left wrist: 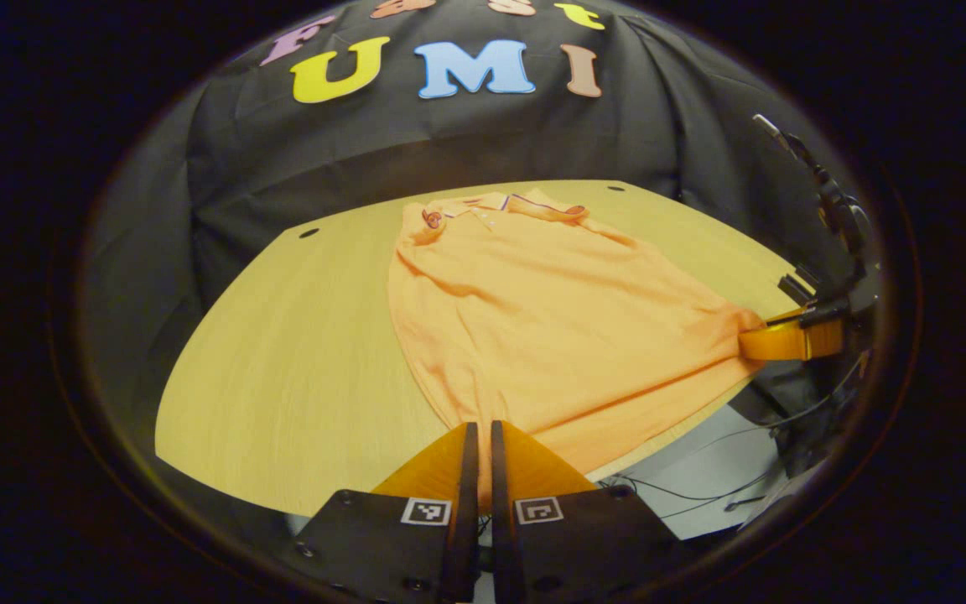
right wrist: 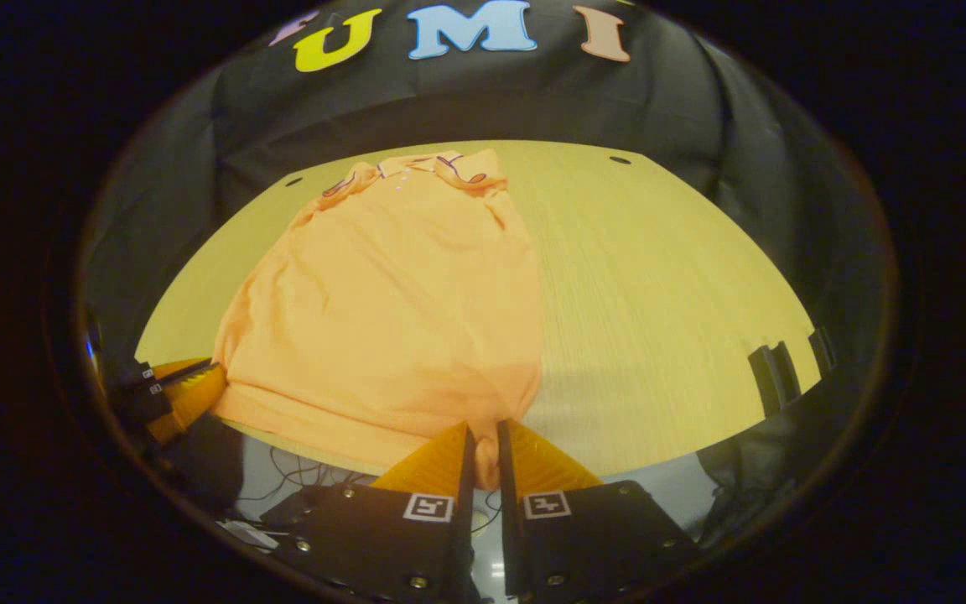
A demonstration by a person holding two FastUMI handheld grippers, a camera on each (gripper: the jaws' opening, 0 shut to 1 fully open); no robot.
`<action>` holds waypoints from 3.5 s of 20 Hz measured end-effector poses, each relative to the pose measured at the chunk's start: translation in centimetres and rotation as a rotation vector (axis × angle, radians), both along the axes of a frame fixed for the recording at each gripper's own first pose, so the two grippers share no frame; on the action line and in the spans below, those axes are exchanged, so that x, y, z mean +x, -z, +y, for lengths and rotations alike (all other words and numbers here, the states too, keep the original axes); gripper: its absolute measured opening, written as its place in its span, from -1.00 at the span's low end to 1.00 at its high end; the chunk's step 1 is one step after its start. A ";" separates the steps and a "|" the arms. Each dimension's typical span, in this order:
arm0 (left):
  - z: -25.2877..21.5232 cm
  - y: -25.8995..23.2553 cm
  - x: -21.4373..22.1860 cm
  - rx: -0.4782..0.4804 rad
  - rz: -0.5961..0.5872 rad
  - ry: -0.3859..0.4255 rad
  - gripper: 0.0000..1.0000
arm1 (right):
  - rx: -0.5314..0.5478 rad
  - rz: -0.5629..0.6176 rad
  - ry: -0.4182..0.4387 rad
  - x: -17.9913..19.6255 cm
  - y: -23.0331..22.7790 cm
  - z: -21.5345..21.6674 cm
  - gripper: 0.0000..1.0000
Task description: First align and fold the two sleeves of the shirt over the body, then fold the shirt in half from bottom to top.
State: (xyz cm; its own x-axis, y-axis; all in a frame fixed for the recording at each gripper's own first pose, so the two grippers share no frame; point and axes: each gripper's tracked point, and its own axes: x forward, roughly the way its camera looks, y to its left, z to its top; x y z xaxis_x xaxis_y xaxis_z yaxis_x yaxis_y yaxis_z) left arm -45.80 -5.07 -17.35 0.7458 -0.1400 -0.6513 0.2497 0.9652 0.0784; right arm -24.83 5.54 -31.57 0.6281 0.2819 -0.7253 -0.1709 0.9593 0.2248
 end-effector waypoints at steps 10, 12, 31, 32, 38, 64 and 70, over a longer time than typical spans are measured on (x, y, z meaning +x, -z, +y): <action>-0.6 -0.9 0.2 -0.020 0.015 -0.036 -0.87 | 0.055 0.002 0.021 0.3 -1.1 -0.4 -0.97; -0.8 -1.8 0.4 -0.017 -0.003 -0.038 -0.87 | 0.062 -0.022 0.021 0.4 -2.2 -0.5 -0.98; -2.9 -15.8 11.0 -0.094 -0.236 -0.121 -0.85 | 0.097 -0.261 -0.014 9.2 -14.3 -2.9 -0.97; -2.9 -16.5 12.1 -0.097 -0.246 -0.122 -0.87 | 0.099 -0.264 -0.015 9.9 -14.8 -2.9 -0.98; -2.4 -18.1 18.2 -0.146 -0.270 -0.131 -0.87 | 0.060 -0.307 -0.015 15.4 -17.2 -2.6 -0.98; 0.8 -17.9 45.6 -0.212 -0.345 -0.087 -0.87 | -0.027 -0.372 0.092 40.7 -20.1 3.2 -0.98; 1.6 -15.1 49.0 -0.196 -0.341 -0.118 -0.88 | -0.026 -0.367 0.097 45.0 -18.0 4.7 -0.98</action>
